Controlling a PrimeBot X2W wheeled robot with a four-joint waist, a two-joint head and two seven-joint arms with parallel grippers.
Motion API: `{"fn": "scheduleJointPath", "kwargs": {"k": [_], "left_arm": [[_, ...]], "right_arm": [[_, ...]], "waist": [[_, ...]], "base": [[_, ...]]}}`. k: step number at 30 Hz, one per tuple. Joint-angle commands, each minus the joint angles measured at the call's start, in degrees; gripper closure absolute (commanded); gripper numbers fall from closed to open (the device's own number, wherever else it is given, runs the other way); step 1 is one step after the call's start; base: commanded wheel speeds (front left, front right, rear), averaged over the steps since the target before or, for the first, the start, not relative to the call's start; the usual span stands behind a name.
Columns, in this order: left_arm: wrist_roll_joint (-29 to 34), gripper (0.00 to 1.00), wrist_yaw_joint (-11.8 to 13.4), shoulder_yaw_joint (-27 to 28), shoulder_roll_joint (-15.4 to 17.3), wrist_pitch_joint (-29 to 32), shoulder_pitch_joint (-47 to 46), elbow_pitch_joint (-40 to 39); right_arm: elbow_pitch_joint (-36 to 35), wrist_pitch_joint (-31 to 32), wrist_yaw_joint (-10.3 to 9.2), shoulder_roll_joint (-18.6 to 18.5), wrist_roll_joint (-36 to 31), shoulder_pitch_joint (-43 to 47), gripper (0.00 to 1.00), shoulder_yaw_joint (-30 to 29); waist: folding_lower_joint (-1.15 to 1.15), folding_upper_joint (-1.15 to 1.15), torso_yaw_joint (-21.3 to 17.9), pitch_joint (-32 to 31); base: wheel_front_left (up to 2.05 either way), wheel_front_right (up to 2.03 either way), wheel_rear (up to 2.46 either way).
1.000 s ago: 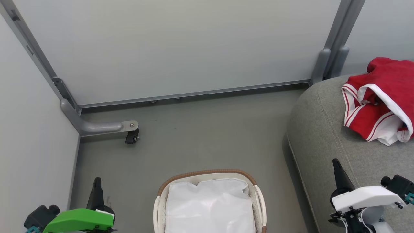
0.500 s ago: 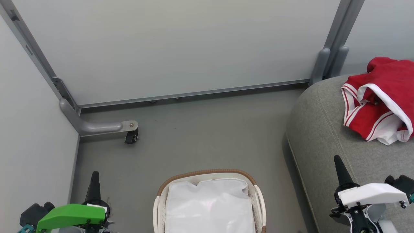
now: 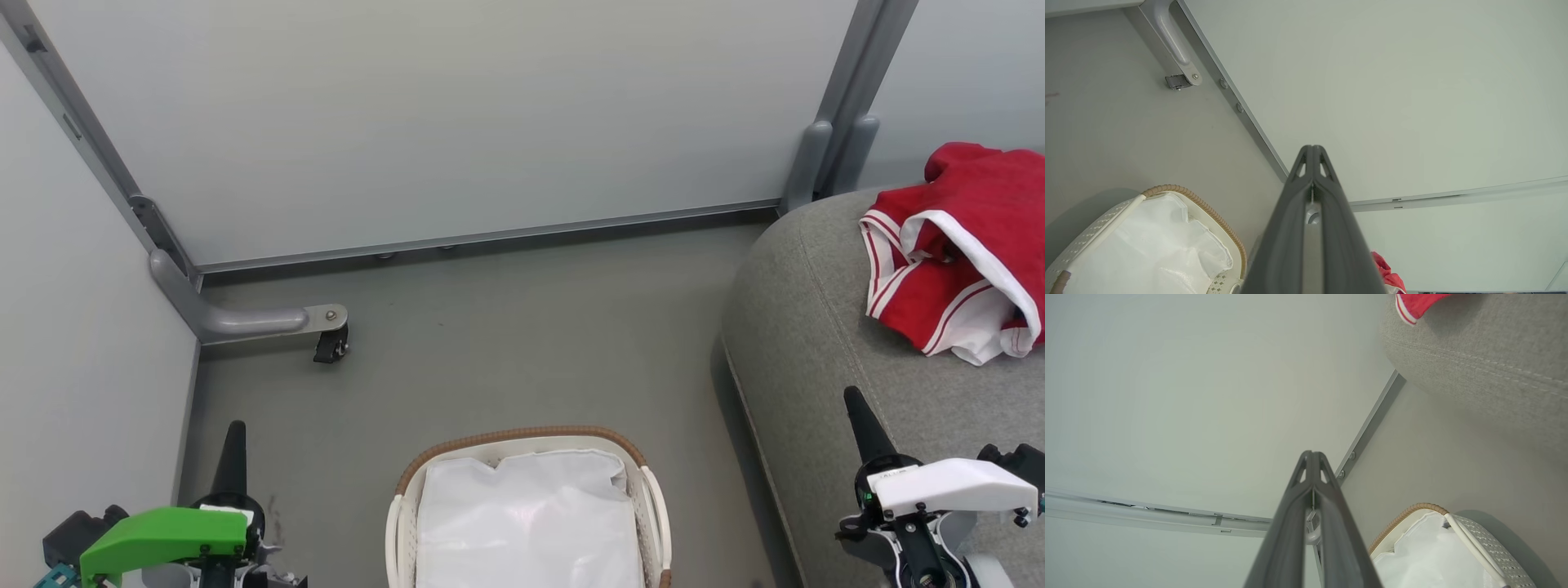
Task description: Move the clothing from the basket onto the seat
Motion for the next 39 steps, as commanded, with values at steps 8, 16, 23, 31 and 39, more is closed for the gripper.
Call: {"fn": "scheduleJointPath", "kwargs": {"k": [8,16,23,31,39], "left_arm": [[-4.2,1.0,-0.5,0.9,0.3,1.3,-1.8,-1.1],[-7.4,1.0,-0.6,1.3,0.3,2.3,-2.3,-1.4],[-10.3,1.0,-0.7,1.7,0.3,3.1,-2.5,-1.7],[-13.1,1.0,-0.9,2.2,0.4,4.0,-2.9,-2.1],[-15.8,1.0,-0.9,2.6,0.4,4.8,-3.1,-2.4]], "right_arm": [[-1.1,1.4,-0.04,-0.4,5.0,-1.0,1.0,-0.5],[-1.4,2.4,-0.04,-0.4,8.8,-1.1,1.0,-0.8],[-1.7,3.2,-0.04,-0.4,12.0,-1.1,1.0,-1.0],[-2.0,4.0,-0.04,-0.5,15.4,-1.1,1.0,-1.2],[-2.3,4.9,-0.04,-0.5,18.6,-1.1,1.0,-1.4]], "waist": [[0.0,0.0,-0.1,0.0],[0.0,0.0,-0.1,0.0],[0.0,0.0,-0.2,0.1],[0.0,0.0,-0.2,0.1],[0.0,0.0,-0.3,0.1]], "base": [[0.0,0.0,0.0],[0.0,0.0,0.0],[0.0,0.0,0.0],[0.0,0.0,0.0],[0.0,0.0,0.0]]}}
